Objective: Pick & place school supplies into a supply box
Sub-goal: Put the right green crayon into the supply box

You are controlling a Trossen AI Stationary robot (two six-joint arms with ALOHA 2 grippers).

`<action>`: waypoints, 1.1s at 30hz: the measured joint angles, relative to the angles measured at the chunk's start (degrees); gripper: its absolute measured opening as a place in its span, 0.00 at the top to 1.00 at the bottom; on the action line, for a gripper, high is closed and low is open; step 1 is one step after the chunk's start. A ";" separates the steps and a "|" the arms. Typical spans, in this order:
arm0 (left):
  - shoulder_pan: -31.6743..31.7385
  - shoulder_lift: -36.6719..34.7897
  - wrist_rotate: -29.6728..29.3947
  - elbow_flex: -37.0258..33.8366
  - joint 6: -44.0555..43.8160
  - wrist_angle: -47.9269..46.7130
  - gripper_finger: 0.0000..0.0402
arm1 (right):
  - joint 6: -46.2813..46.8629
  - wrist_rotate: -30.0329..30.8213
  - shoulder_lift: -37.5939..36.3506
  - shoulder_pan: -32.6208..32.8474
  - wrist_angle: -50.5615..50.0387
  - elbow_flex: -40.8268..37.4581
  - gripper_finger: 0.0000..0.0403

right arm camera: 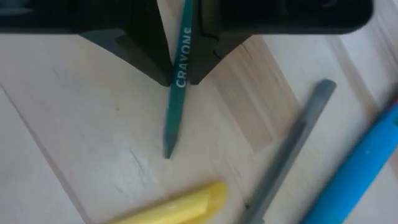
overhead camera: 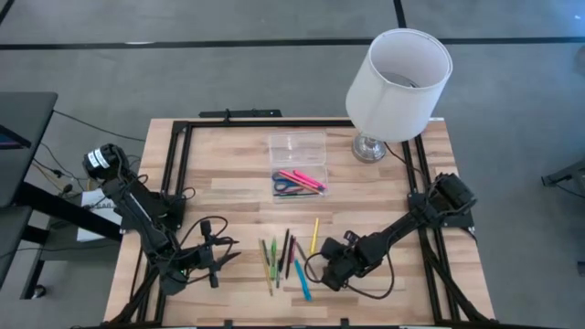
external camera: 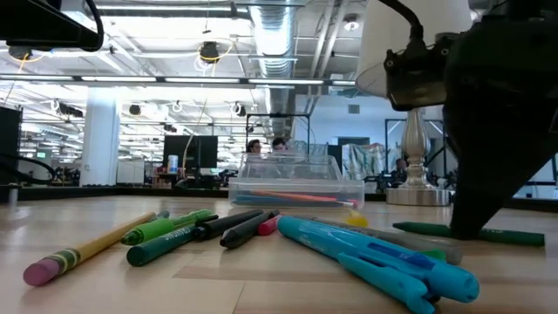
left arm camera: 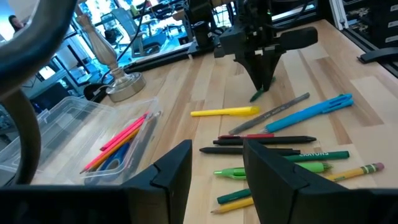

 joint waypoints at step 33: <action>0.00 0.00 0.09 -0.04 -0.02 -0.11 0.65 | -15.05 -3.78 0.15 -0.33 -11.39 4.44 1.00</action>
